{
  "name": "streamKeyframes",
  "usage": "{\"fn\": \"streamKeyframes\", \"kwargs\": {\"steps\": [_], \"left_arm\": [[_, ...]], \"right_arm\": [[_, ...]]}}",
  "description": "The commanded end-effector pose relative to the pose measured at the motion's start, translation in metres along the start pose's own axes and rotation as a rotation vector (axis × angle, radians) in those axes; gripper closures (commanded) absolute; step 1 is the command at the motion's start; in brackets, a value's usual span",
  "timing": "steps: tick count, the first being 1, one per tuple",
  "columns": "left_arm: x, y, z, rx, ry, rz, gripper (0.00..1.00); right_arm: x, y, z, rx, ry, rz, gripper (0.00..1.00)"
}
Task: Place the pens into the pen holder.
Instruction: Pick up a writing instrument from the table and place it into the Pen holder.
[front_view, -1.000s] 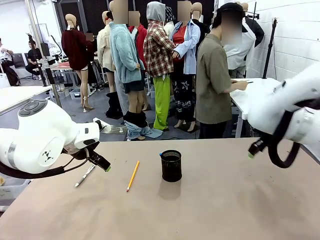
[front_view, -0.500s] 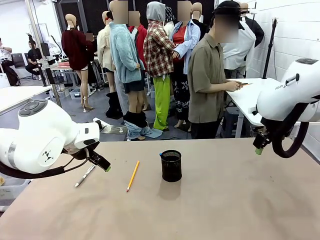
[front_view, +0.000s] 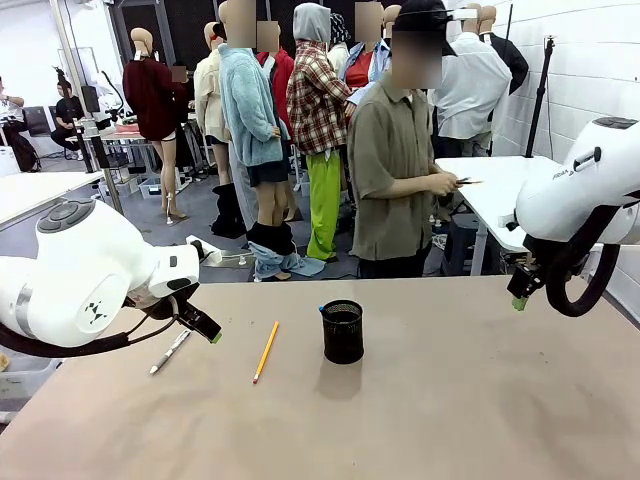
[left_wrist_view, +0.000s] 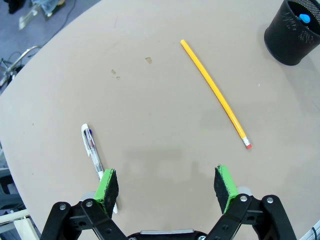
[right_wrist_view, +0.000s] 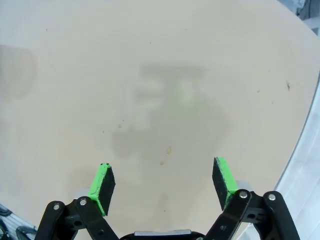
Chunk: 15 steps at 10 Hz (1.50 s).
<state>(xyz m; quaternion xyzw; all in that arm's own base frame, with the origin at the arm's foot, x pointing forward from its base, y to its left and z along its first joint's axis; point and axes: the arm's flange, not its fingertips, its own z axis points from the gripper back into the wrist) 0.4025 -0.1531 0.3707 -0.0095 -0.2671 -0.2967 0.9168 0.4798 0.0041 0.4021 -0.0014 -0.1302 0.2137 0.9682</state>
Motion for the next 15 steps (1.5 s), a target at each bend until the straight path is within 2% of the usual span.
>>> {"fn": "streamKeyframes", "kwargs": {"steps": [1,4,5,7,9,12,15], "left_arm": [[-0.001,0.002,0.001,0.0,-0.001,0.005,0.0],[0.0,0.0,0.0,0.0,0.0,0.0,0.0],[0.009,0.016,-0.009,-0.028,0.005,0.029,0.0],[0.024,0.046,-0.028,-0.089,0.081,0.025,0.0],[0.031,0.082,-0.058,-0.142,0.192,0.125,0.0],[0.014,0.097,-0.082,-0.169,0.295,0.184,0.0],[0.005,0.099,-0.099,-0.132,0.373,0.205,0.0]], "right_arm": [[-0.002,0.0,-0.003,-0.004,-0.001,0.016,0.03],[-0.002,0.0,-0.003,-0.004,-0.001,0.016,0.03],[-0.002,0.0,-0.003,-0.004,-0.001,0.016,0.03],[-0.002,0.0,-0.003,-0.004,-0.001,0.016,0.03],[-0.002,0.0,-0.003,-0.004,-0.001,0.016,0.03],[-0.002,0.0,-0.003,-0.004,-0.001,0.016,0.03],[-0.002,0.0,-0.003,-0.004,-0.001,0.016,0.03]]}}
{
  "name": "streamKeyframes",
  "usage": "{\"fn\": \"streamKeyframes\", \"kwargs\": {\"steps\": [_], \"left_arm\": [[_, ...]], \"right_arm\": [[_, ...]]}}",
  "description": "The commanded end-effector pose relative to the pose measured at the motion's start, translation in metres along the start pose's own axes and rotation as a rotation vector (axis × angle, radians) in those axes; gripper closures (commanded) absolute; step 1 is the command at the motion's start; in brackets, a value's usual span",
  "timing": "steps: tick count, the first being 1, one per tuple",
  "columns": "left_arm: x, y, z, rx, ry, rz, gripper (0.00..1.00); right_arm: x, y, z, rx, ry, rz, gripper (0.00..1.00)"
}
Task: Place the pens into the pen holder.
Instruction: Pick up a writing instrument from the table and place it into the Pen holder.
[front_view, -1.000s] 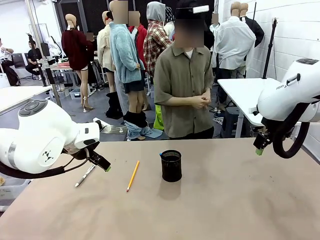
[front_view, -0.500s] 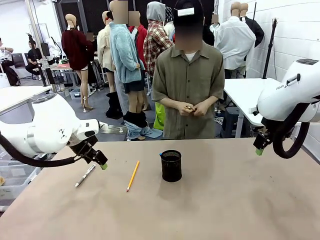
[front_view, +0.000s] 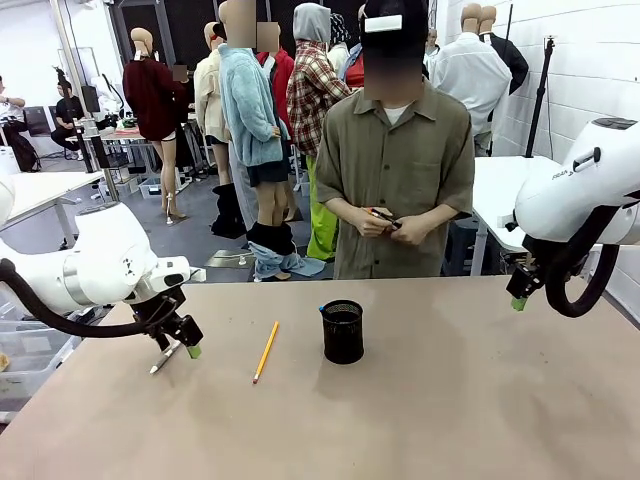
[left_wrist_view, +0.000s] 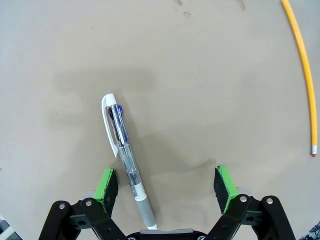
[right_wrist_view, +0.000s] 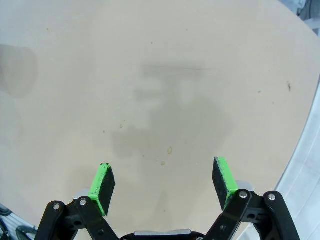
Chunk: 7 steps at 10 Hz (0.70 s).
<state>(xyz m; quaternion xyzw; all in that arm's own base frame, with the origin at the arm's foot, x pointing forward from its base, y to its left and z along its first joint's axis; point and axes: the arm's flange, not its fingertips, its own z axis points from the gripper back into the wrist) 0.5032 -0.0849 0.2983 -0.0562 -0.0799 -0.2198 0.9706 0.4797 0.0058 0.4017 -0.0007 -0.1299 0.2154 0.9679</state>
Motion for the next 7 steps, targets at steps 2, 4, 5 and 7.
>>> {"fn": "streamKeyframes", "kwargs": {"steps": [2,4,5,7], "left_arm": [[0.01,-0.003,-0.0025,0.06,0.067,0.01,0.0],[0.0106,-0.004,-0.0066,0.097,0.086,0.021,0.08],[0.0108,-0.0056,-0.004,0.097,0.082,0.01,0.28],[0.0108,-0.0066,-0.0011,0.098,0.09,0.004,0.68]], "right_arm": [[-0.002,-0.0012,-0.0025,-0.006,-0.001,0.012,0.03],[-0.002,-0.0012,-0.0025,-0.006,-0.001,0.012,0.03],[-0.002,-0.0012,-0.0025,-0.006,-0.001,0.012,0.03],[-0.002,-0.0012,-0.0025,-0.006,-0.001,0.012,0.03]]}}
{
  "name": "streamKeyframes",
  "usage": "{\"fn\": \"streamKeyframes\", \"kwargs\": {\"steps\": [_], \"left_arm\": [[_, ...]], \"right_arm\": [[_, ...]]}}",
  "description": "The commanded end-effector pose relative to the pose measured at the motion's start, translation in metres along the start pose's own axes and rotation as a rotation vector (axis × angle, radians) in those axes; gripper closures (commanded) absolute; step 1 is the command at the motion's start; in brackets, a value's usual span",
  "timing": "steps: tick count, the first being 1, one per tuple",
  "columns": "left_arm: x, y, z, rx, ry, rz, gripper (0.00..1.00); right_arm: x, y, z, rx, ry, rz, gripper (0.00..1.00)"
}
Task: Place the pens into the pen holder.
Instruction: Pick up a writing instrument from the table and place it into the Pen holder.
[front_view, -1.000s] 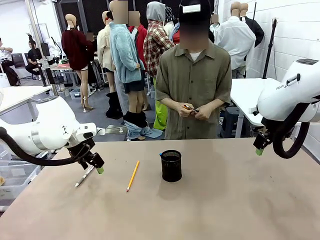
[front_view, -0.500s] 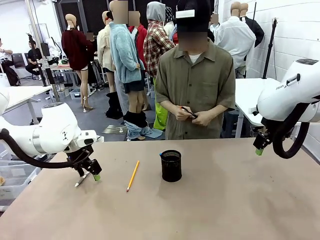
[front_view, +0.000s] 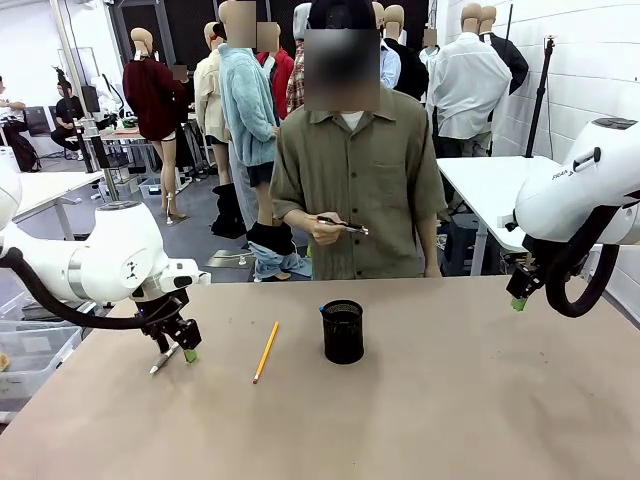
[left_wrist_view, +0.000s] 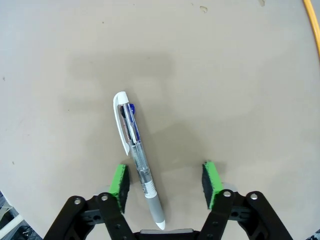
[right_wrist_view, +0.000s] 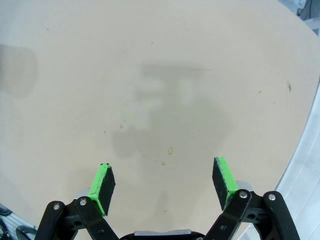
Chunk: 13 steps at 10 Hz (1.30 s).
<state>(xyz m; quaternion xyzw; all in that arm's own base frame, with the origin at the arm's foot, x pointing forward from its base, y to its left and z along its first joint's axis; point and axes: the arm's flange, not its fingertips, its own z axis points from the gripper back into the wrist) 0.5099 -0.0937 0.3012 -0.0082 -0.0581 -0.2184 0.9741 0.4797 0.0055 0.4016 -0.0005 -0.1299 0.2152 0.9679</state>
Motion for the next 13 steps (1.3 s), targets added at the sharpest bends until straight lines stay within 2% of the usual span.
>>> {"fn": "streamKeyframes", "kwargs": {"steps": [1,2,7,10,11,13], "left_arm": [[0.001,-0.001,-0.002,0.017,0.038,0.013,0.88],[0.001,-0.001,-0.001,0.019,0.061,0.017,1.0],[-0.001,-0.007,0.005,0.016,0.112,-0.018,1.0],[-0.006,-0.011,0.013,-0.056,-0.007,-0.158,1.0],[-0.006,-0.012,0.016,-0.067,-0.042,-0.171,1.0],[-0.005,-0.018,0.023,-0.096,-0.141,-0.315,1.0]], "right_arm": [[-0.002,-0.001,-0.003,-0.007,-0.001,0.013,0.03],[-0.002,-0.001,-0.003,-0.007,-0.001,0.013,0.03],[-0.002,-0.001,-0.003,-0.007,-0.001,0.013,0.03],[-0.002,-0.001,-0.003,-0.007,-0.001,0.013,0.03],[-0.002,-0.001,-0.003,-0.007,-0.001,0.013,0.03],[-0.002,-0.001,-0.003,-0.007,-0.001,0.013,0.03]]}}
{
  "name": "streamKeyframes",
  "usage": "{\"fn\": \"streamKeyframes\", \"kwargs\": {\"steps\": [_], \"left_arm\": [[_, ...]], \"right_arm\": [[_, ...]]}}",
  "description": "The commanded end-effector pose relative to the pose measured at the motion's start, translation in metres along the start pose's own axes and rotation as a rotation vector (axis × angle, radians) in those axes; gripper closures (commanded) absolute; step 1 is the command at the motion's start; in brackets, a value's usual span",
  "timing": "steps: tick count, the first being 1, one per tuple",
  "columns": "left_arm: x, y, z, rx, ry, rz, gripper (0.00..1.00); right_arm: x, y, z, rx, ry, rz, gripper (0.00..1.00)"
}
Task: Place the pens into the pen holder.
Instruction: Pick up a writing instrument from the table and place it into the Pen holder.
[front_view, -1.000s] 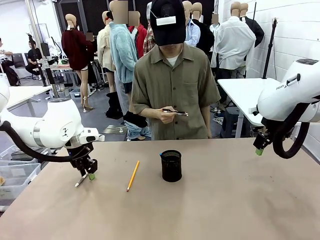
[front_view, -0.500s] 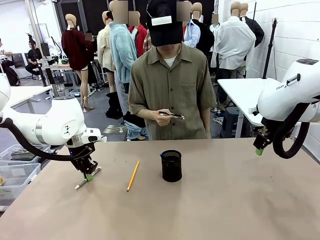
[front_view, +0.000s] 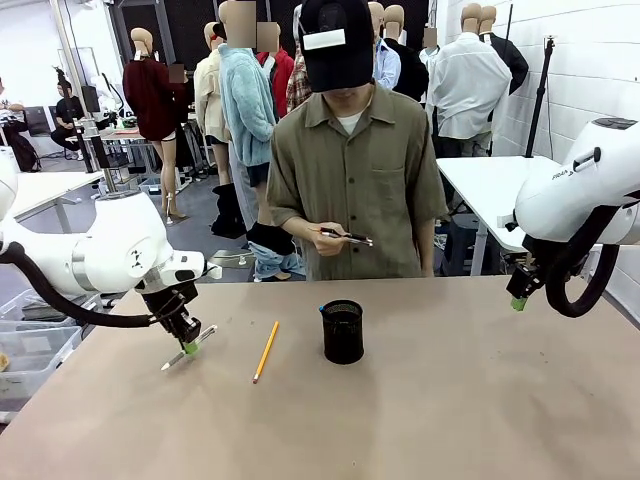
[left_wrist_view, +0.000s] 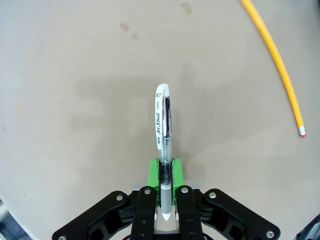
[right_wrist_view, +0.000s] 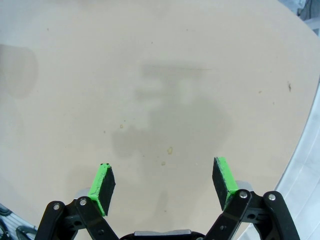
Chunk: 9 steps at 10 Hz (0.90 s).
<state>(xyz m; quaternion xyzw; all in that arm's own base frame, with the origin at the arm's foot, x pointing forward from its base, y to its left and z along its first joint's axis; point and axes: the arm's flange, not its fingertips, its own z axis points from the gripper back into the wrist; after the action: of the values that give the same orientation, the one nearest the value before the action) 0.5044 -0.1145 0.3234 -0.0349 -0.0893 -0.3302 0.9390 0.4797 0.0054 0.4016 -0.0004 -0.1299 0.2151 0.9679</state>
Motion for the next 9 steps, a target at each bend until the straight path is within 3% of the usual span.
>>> {"fn": "streamKeyframes", "kwargs": {"steps": [1,7,9], "left_arm": [[-0.008,-0.005,0.005,-0.05,-0.134,-0.183,1.0],[0.033,-0.026,0.014,-0.15,-0.538,-0.55,1.0],[0.032,-0.033,0.015,-0.205,-0.543,-0.643,1.0]], "right_arm": [[-0.002,-0.001,-0.003,-0.007,-0.001,0.013,0.03],[-0.002,-0.001,-0.003,-0.007,-0.001,0.013,0.03],[-0.002,-0.001,-0.003,-0.007,-0.001,0.013,0.03]]}}
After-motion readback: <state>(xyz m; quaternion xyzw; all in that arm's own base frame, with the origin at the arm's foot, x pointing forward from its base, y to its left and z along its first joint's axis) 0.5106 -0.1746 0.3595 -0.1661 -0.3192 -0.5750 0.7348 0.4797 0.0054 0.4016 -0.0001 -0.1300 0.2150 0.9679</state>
